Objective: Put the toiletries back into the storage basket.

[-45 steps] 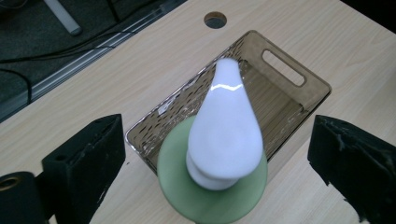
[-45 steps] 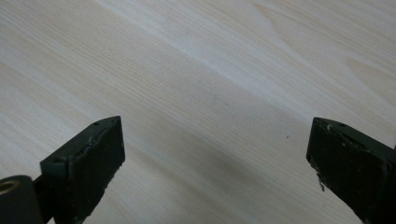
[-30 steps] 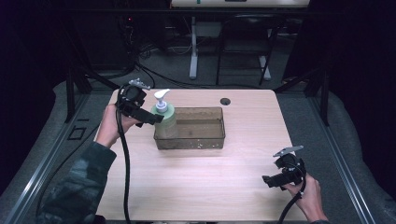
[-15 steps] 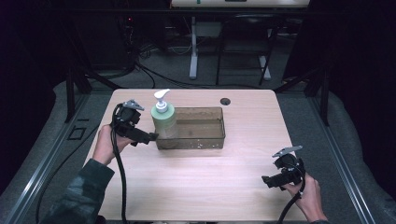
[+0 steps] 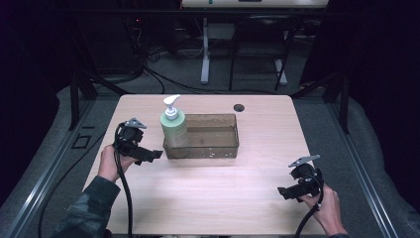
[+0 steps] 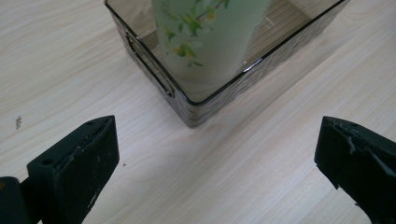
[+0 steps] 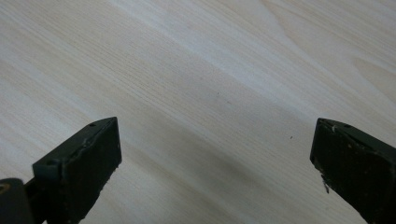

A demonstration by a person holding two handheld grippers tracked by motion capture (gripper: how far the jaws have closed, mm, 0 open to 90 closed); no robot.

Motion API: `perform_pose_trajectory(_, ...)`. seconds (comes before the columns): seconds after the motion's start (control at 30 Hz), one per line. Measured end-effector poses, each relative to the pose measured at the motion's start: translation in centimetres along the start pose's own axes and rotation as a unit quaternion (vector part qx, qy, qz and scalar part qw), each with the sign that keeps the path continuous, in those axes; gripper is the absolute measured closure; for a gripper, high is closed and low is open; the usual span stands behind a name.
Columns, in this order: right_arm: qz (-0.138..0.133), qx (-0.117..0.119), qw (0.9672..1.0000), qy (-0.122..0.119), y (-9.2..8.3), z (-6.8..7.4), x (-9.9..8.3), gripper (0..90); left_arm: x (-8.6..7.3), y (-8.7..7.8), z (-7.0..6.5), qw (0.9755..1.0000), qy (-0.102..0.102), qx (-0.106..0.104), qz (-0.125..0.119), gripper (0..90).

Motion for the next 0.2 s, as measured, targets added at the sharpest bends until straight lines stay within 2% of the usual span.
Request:
perform_pose_trajectory(0.03,0.0,-0.002,1.0,0.0,-0.02,-0.04,0.01,1.5,-0.13,-0.03,0.12,1.0,-0.003,0.001,-0.005,0.0)
perform_pose_trajectory(0.2,-0.001,0.0,1.0,0.0,-0.02,-0.11,-0.01,1.4,-0.79,0.21,0.55,1.0,-0.004,0.001,0.007,0.0)
Point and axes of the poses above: each handheld gripper's, and its own axes: y roughly forward along the jaws, x roughly out of its top, z roughly to its left, the point moved 4 cm from there along y, roughly forward along the jaws, and after that the axes turned 11 degrees about y, right-handed, at the moved point
